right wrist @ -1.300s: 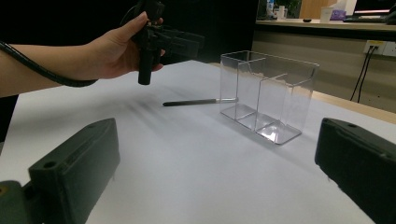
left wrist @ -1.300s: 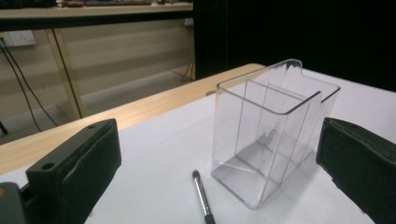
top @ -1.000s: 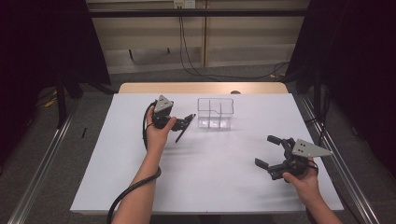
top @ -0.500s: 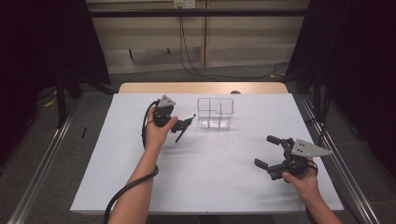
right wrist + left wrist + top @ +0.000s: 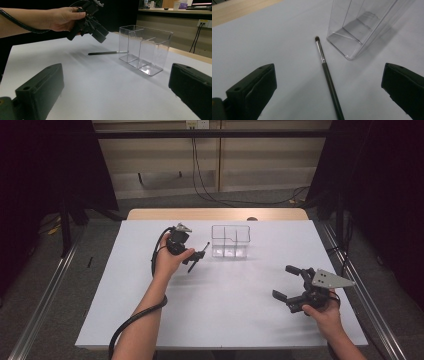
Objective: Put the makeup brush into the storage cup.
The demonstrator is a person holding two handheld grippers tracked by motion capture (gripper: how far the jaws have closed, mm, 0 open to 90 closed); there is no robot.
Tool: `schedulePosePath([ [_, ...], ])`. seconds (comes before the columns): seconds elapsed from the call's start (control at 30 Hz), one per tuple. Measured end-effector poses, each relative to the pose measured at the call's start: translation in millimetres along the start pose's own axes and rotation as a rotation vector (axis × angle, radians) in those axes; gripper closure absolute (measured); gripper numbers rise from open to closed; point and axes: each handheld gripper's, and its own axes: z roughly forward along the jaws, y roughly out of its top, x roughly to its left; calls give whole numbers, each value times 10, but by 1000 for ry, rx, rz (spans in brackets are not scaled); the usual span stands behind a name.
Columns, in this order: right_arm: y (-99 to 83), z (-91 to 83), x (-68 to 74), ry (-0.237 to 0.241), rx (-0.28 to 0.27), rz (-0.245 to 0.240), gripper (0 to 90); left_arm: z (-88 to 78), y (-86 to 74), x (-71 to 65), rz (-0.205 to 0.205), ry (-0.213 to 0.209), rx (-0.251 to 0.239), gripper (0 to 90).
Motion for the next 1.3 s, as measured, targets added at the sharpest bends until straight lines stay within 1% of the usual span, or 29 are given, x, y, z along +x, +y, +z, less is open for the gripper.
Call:
schedulePosePath([
  [0.03,0,0,0,0,0,0,0,5,4,-3,-3,-1,12,0],
  [0.1,1,0,0,0,0,-1,0,13,17,-3,6,-2,52,0],
  [0.13,2,-1,1,0,0,1,0,18,24,-5,5,-9,70,0],
  [0.17,2,-2,2,0,-1,1,0,28,28,-12,0,-5,81,0],
  [0.2,2,-2,1,-1,0,0,0,33,34,-12,-1,-15,101,0],
  [0.3,2,-2,1,0,-1,-1,0,48,51,-17,2,-15,147,0],
  [0.33,2,-2,1,0,0,-1,0,56,55,-22,-6,-21,163,0],
  [0.37,2,-1,1,0,-1,-2,0,64,59,-22,1,-18,175,0],
  [0.47,3,-2,2,-1,-1,-2,0,96,60,-35,-7,-15,222,0],
  [0.5,4,-3,1,-1,-2,-2,0,104,61,-34,-2,-15,238,0],
  [0.6,3,-4,0,-2,-2,-1,0,137,55,-48,-9,-14,282,0],
  [0.63,2,-4,0,-2,-3,0,0,146,53,-49,3,-13,302,0],
  [0.7,3,-4,1,-2,-3,-2,0,164,47,-53,5,-12,335,0],
  [0.77,3,-3,0,-2,-4,-2,0,183,41,-54,-6,-9,344,0],
  [0.8,3,-4,0,-2,-5,-2,0,185,43,-49,-5,-9,362,0],
  [0.83,4,-4,0,-2,-4,-2,0,192,38,-54,-7,-6,363,0],
  [0.9,4,-6,0,-2,-5,-2,0,190,42,-57,10,12,378,3],
  [0.97,4,-8,-1,-3,-6,-1,0,187,46,-64,6,21,376,22],
  [1.0,4,-8,-2,-3,-5,-1,0,186,49,-71,5,26,376,36],
  [1.07,3,-7,-2,-3,-6,-1,0,182,59,-89,29,29,394,78],
  [1.13,4,-6,-2,-2,-5,-2,0,183,71,-106,35,26,412,123],
  [1.17,4,-5,-2,-2,-5,-3,0,182,78,-116,45,24,420,151],
  [1.27,2,-2,-1,-1,-3,-1,0,186,95,-139,44,16,438,224],
  [1.3,2,-2,-1,-1,-3,-3,0,193,96,-146,43,25,451,241],
])
